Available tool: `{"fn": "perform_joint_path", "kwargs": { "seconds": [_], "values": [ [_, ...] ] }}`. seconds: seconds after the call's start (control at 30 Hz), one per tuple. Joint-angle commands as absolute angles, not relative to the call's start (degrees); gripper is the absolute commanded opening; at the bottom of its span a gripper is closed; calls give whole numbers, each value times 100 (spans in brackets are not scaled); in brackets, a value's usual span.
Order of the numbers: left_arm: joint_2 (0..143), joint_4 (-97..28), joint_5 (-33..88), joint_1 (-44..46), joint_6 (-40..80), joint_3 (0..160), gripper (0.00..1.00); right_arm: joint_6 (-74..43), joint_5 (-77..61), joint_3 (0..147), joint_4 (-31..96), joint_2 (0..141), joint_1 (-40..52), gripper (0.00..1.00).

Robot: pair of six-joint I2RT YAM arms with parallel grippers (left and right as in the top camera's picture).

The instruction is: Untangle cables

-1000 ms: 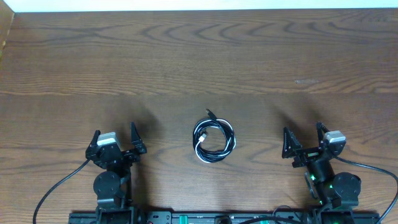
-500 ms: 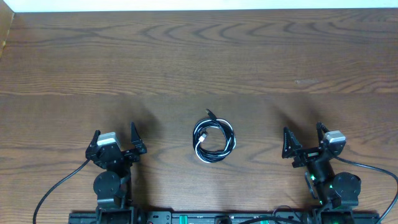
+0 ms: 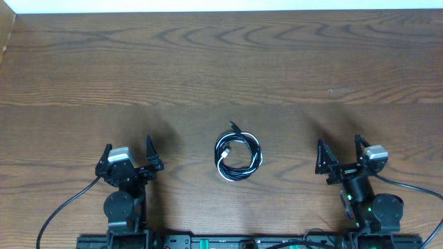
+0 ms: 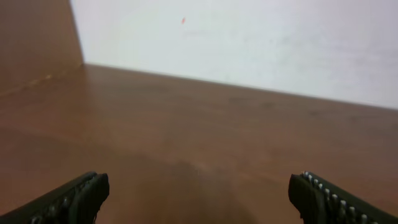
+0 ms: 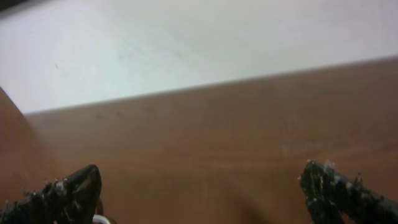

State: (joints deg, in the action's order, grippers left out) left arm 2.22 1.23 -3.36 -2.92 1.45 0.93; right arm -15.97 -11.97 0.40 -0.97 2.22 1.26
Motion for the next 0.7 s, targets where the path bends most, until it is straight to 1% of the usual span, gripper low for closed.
{"fn": "perform_joint_path", "kwargs": {
  "seconds": [0.0,0.13,0.3,0.43,0.53,0.67],
  "values": [
    [222,381,381,-320,156,113,98,-1737,-1332,38,-537,222,183,99],
    [268,180,917,-320,377,539,98,-1765,-1730,276,-655,235,183,99],
    [657,-814,1127,-314,523,1645,98,-1970,-2069,1009,-150,587,183,99],
    [1275,-1326,1638,-314,530,2711,98,-1968,-2438,1953,423,1345,183,99],
    [1846,-1772,1973,-314,932,3559,98,-1966,-2777,2698,956,2047,183,99],
    [2635,-2609,2757,-314,1199,4543,98,-1933,-3330,3758,2099,3164,185,99]
  ]
}}
